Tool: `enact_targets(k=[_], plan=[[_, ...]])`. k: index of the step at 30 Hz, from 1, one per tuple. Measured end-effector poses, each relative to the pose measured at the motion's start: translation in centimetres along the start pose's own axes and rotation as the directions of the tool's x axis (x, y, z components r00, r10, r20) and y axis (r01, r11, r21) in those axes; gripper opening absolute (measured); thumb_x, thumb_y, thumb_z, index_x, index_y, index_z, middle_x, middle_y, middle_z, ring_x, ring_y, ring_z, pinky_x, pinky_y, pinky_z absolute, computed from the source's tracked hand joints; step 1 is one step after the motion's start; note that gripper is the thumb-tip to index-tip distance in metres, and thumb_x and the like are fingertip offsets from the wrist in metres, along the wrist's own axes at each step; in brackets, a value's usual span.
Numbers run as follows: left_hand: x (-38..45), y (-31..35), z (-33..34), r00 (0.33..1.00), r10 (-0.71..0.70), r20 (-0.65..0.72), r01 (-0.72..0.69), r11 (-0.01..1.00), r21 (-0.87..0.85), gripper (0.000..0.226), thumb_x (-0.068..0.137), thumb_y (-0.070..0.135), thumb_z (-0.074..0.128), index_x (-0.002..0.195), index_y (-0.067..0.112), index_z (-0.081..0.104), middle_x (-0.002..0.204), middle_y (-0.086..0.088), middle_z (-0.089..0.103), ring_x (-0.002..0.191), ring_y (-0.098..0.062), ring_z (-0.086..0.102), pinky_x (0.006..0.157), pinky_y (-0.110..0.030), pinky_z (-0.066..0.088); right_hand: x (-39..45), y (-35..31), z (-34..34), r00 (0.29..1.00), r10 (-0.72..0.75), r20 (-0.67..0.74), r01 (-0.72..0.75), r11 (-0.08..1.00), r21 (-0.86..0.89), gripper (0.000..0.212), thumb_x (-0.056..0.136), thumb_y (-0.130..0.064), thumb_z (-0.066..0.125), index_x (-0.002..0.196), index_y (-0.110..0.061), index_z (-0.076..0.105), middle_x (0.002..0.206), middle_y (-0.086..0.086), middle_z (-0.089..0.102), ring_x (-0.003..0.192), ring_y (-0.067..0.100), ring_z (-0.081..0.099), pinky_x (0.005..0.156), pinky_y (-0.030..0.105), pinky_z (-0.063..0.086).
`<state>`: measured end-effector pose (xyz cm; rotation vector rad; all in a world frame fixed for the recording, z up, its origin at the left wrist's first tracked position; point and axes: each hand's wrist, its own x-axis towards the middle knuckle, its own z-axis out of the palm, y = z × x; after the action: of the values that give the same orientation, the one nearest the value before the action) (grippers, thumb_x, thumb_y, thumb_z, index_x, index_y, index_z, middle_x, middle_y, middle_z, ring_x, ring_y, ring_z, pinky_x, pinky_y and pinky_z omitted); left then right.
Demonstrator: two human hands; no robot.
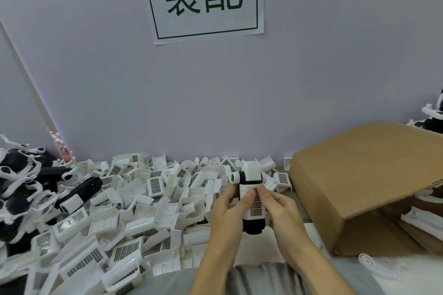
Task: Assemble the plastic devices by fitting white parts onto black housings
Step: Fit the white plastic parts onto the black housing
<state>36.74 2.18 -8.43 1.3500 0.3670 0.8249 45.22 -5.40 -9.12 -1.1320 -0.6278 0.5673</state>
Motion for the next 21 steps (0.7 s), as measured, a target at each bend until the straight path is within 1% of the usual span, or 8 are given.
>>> enact_targets(k=[4,6,8,11,14,17,19,21], plan=[[-0.03,0.06,0.38,0.999,0.030,-0.036,-0.029,0.999,0.016,0.025,0.096,0.029,0.060,0.105,0.010,0.074,0.095,-0.012,0.076,0.085,-0.022,0.074,0.066,-0.031,0.059,0.00,-0.08,0.07,1.000,-0.030,0.007,0.030,0.999,-0.028,0.034,0.092,-0.034,0.061,0.101,-0.006,0.078,0.100,0.018,0.076,0.099,0.034,0.073,0.093,0.050,0.056],[0.04,0.02,0.53,0.996,0.038,-0.086,-0.034,0.998,0.048,0.027,0.100,0.028,0.056,0.101,0.009,0.075,0.094,-0.015,0.076,0.087,-0.029,0.074,0.073,-0.042,0.061,-0.08,-0.21,0.12,0.998,-0.062,0.001,0.062,0.998,-0.024,0.035,0.085,-0.036,0.067,0.096,-0.005,0.079,0.096,0.018,0.077,0.095,0.033,0.074,0.085,0.043,0.059],[0.06,-0.02,0.61,0.992,0.036,-0.125,-0.024,0.995,0.095,0.030,0.102,0.027,0.054,0.096,0.009,0.077,0.089,-0.017,0.076,0.085,-0.032,0.073,0.075,-0.047,0.058,-0.10,-0.22,0.16,0.995,-0.095,-0.020,0.094,0.995,-0.041,0.035,0.078,-0.038,0.071,0.085,-0.006,0.081,0.089,0.016,0.077,0.088,0.031,0.075,0.075,0.034,0.061],[0.05,0.09,0.53,0.987,0.031,-0.155,-0.008,0.989,0.147,0.036,0.102,0.025,0.054,0.084,0.002,0.076,0.080,-0.024,0.072,0.071,-0.035,0.068,0.062,-0.044,0.052,-0.06,-0.03,0.15,0.994,-0.093,-0.050,0.089,0.993,-0.078,0.033,0.074,-0.040,0.073,0.078,-0.008,0.081,0.082,0.015,0.077,0.081,0.029,0.076,0.070,0.033,0.060],[0.10,0.14,0.43,0.984,0.028,-0.177,0.002,0.985,0.171,0.037,0.102,0.023,0.056,0.080,-0.001,0.074,0.078,-0.025,0.071,0.068,-0.034,0.064,0.057,-0.040,0.048,-0.06,0.10,0.02,0.994,-0.088,-0.063,0.082,0.992,-0.101,0.036,0.073,-0.044,0.074,0.075,-0.009,0.081,0.080,0.016,0.077,0.080,0.031,0.076,0.072,0.039,0.061],[0.09,0.25,0.62,0.982,0.024,-0.187,0.007,0.987,0.163,0.037,0.101,0.026,0.057,0.078,0.004,0.076,0.078,-0.021,0.073,0.071,-0.032,0.067,0.061,-0.043,0.052,-0.05,0.15,0.25,0.995,-0.087,-0.058,0.082,0.993,-0.090,0.035,0.072,-0.046,0.073,0.077,-0.013,0.082,0.081,0.014,0.077,0.081,0.029,0.076,0.070,0.035,0.060],[0.03,0.27,0.67,0.979,0.008,-0.206,0.020,0.991,0.133,0.038,0.100,0.031,0.058,0.078,0.006,0.077,0.080,-0.021,0.073,0.075,-0.036,0.070,0.067,-0.049,0.055,0.02,0.27,0.53,0.996,-0.065,-0.057,0.060,0.994,-0.086,0.034,0.073,-0.047,0.072,0.078,-0.016,0.083,0.083,0.011,0.078,0.083,0.026,0.076,0.070,0.031,0.060],[0.05,0.16,0.62,0.975,-0.025,-0.220,0.043,0.996,0.075,0.039,0.098,0.037,0.060,0.077,0.009,0.078,0.080,-0.018,0.075,0.079,-0.036,0.073,0.073,-0.049,0.058,0.05,0.35,0.62,0.998,-0.033,-0.044,0.029,0.995,-0.091,0.036,0.078,-0.049,0.069,0.080,-0.015,0.082,0.086,0.012,0.078,0.085,0.026,0.075,0.074,0.035,0.060]])
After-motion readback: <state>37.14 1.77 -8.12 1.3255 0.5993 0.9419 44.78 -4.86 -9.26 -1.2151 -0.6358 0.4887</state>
